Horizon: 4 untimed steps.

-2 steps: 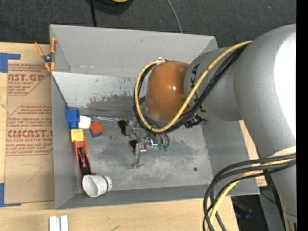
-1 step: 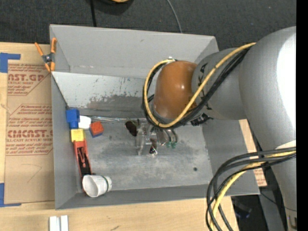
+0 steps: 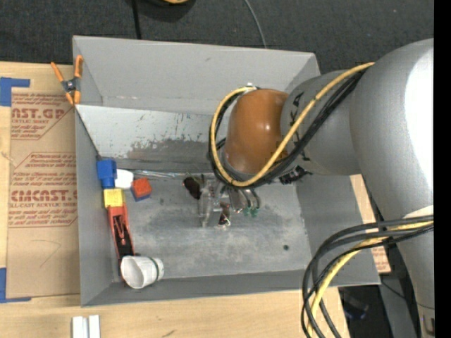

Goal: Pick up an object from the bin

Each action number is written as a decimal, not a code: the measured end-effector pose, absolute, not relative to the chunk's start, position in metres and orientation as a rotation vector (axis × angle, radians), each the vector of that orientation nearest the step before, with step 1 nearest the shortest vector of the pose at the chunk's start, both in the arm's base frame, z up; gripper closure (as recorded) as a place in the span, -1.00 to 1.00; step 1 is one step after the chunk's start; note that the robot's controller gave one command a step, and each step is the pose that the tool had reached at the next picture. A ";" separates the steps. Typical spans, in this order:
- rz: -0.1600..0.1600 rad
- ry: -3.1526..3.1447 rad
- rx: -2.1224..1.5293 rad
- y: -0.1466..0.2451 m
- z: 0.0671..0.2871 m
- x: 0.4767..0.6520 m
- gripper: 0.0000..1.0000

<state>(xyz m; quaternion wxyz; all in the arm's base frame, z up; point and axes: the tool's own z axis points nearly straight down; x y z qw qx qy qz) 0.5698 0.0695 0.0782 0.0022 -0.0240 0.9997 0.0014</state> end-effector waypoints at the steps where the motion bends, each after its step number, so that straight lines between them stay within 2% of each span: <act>1: 0.006 3.135 -0.029 0.068 0.076 0.582 1.00; 2: 0.008 3.135 0.041 0.052 0.073 0.588 1.00; 3: 0.008 3.136 0.108 0.029 0.111 0.589 1.00; 4: 0.007 3.134 -0.021 0.017 0.121 0.588 -1.00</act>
Offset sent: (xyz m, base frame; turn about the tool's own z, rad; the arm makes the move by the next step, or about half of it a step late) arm 0.0196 -0.0228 -0.0064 0.0845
